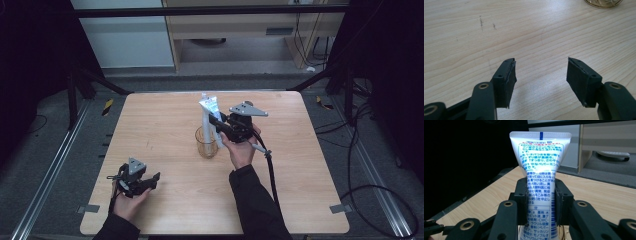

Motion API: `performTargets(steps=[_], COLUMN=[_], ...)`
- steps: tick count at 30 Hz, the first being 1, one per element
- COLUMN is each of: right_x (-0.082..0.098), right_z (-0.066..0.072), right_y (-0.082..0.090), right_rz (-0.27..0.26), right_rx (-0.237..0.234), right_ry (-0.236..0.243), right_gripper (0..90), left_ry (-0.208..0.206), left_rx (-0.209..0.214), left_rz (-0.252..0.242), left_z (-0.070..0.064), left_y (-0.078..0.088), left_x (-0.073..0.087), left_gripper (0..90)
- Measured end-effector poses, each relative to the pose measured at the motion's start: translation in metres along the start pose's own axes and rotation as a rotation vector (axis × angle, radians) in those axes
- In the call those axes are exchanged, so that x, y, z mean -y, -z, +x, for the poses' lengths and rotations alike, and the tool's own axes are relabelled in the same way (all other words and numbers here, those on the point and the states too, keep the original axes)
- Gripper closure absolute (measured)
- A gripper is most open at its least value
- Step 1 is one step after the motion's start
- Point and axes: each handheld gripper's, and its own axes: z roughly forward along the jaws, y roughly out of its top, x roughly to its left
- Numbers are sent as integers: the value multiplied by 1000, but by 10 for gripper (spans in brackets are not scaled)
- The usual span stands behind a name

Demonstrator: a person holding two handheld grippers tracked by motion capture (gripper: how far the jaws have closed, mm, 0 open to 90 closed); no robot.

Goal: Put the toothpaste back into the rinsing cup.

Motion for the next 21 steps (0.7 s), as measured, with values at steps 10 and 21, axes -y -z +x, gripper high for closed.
performTargets(steps=[10,21], right_x=[-2,3], right_z=[-2,-2], right_y=[-19,-40], right_rz=[-39,-69], right_rx=[-9,-36], right_ry=[11,15], right_gripper=[690,688], left_ry=[2,4], left_rx=[1,0], left_rz=[0,0], left_z=[1,1], left_y=[0,-1], left_x=[0,0], left_gripper=[398,399])
